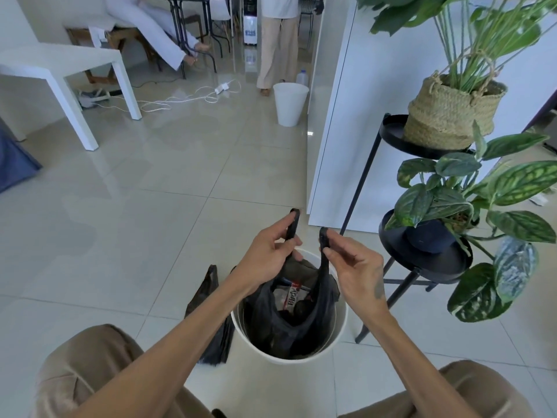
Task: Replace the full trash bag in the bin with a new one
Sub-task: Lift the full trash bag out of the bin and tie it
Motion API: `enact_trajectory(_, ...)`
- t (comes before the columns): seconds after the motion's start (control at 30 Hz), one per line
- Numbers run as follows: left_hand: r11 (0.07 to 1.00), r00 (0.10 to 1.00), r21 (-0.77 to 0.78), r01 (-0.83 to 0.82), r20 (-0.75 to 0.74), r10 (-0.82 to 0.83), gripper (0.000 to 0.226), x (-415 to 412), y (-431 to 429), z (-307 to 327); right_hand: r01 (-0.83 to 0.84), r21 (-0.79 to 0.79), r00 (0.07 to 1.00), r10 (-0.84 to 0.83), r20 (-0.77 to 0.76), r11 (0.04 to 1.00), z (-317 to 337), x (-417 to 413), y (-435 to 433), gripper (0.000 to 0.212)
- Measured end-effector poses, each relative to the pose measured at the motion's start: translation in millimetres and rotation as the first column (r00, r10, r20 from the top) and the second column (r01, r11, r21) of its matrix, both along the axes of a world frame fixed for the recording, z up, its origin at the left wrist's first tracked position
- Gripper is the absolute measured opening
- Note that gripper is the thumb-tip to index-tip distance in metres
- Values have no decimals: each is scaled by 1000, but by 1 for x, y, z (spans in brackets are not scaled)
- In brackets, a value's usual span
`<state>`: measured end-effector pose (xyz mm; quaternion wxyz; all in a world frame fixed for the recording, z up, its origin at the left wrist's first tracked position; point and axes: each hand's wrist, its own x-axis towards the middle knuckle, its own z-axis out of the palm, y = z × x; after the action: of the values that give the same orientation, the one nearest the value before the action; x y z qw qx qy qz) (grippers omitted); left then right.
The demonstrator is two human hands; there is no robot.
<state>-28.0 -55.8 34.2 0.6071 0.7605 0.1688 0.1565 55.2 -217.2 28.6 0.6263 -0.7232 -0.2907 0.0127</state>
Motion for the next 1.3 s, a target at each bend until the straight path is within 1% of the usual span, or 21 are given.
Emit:
enact_trajectory(0.1,996,999,73,47,-23,-46,51,1,-4,-8,17,-69,998,-13,67,997,0,1,-3,47)
enact_trajectory(0.2,993,998,97,67,-8,-66,38,3,-6,-10,1,-86,1000,0,5,996,-1,4,-4,47)
enact_trajectory(0.27,994,997,79,73,-17,-72,27,3,-6,-9,-21,-84,1000,22,9,996,-4,3,-8,45)
enact_trajectory(0.37,989,994,113,100,-47,-95,24,2,-5,-9,-59,-127,981,81,179,990,-10,0,-14,35)
enact_trajectory(0.43,975,987,160,153,-71,-143,29,1,-4,-9,-73,-160,928,126,352,984,-11,-1,-15,22)
enact_trajectory(0.5,958,975,185,219,-89,-205,33,1,-3,-9,-60,-209,864,156,479,976,-9,2,-13,13)
enact_trajectory(0.57,941,964,210,264,-99,-249,36,2,-3,-7,-61,-264,798,206,566,963,-7,10,-7,8)
enact_trajectory(0.63,932,959,230,280,-100,-264,42,3,-6,-6,-68,-319,767,254,590,945,-9,20,-2,8)
enact_trajectory(0.7,942,966,214,257,-89,-244,46,4,-8,-5,-62,-330,808,242,537,942,-12,27,1,10)
enact_trajectory(0.77,970,981,146,193,-54,-187,44,1,-6,-7,-66,-296,868,201,453,953,-17,25,1,10)
enact_trajectory(0.83,985,991,114,131,-2,-132,32,-5,-6,-11,-45,-241,900,144,412,969,-19,18,1,9)
enact_trajectory(0.87,984,994,149,103,19,-107,23,-9,-9,-15,-31,-218,912,117,394,975,-19,14,2,7)
enact_trajectory(0.9,971,995,227,80,41,-92,20,-12,-11,-21,-13,-199,928,86,362,980,-19,10,3,7)
enact_trajectory(0.93,934,995,352,59,60,-85,23,-14,-13,-31,-6,-175,950,60,307,985,-19,7,5,8)
enact_trajectory(1.0,768,998,641,17,31,-49,32,-15,-9,-58,-6,-131,981,31,189,991,-19,2,8,11)
enact_trajectory(1.03,684,1000,730,-10,0,15,37,-15,-5,-70,3,-128,988,17,155,992,-19,0,10,11)
enact_trajectory(1.07,646,995,761,-52,-13,96,40,-16,-3,-78,27,-142,991,-8,130,989,-21,-1,11,8)
enact_trajectory(1.13,646,983,747,-156,53,176,43,-20,-6,-81,63,-271,998,-61,16,961,-26,3,14,4)
enact_trajectory(1.17,662,983,729,-174,93,156,42,-22,-9,-77,32,-386,995,-66,-77,922,-28,7,15,10)
enact_trajectory(1.23,684,992,720,-115,124,36,38,-23,-13,-71,-128,-568,971,-14,-239,813,-32,12,15,20)
enact_trajectory(1.3,702,994,712,-5,77,-71,36,-23,-11,-67,-244,-643,949,41,-314,726,-29,15,16,21)
